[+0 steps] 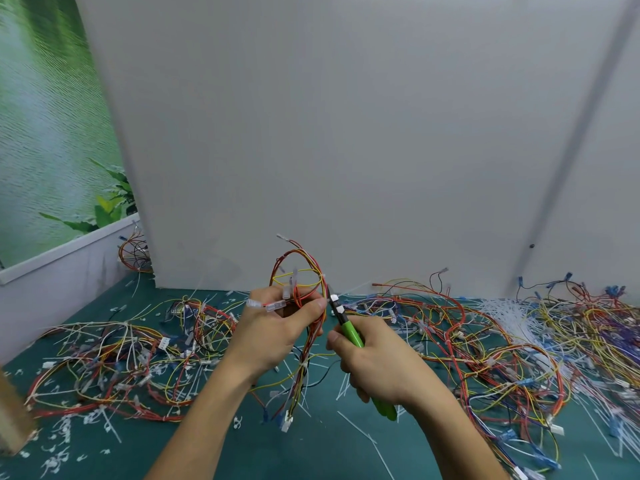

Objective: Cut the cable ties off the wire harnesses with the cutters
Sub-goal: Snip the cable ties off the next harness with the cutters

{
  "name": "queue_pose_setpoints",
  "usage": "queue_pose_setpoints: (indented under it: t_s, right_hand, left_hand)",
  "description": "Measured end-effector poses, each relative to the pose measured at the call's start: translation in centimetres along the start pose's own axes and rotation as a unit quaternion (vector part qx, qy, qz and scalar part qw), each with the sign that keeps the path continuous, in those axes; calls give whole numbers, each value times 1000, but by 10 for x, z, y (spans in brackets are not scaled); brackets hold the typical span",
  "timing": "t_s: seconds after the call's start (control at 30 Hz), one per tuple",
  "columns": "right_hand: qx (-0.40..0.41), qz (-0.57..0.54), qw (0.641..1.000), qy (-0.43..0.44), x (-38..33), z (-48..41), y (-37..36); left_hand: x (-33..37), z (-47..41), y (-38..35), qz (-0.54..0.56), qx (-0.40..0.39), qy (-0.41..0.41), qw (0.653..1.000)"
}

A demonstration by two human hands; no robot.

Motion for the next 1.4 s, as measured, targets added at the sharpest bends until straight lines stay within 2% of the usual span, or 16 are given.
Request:
queue_pose_setpoints:
  t_s: [0.17, 0.37, 0.7, 1.27, 1.4]
  right_hand:
    - [-23, -36, 999, 4, -4, 0, -5]
    - [-26, -19, 999, 6, -7, 4, -4]
    - [20, 25, 999, 10, -2, 0, -1]
    - [13, -18, 1000, 18, -9, 2, -4]
    - [43, -15, 999, 28, -10, 1, -5]
  left_hand:
    - [2, 0, 1, -18, -3, -8, 1000]
    - [1, 0, 2, -27, 4, -18, 999]
    - [-3, 0, 3, 13, -12, -3, 1000]
    - [-3, -3, 4, -18, 6, -15, 1000]
    - [-1, -2, 4, -15, 12, -12, 1000]
Point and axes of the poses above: each hand's wrist, its own z-axis away from the middle knuckle, its own y-axis out of the back of the hand, x = y × z, the point moved 5 cm from there along -z, towards the middle knuckle, and after that the axes turned 8 degrees about z, right-handed, at the moved point
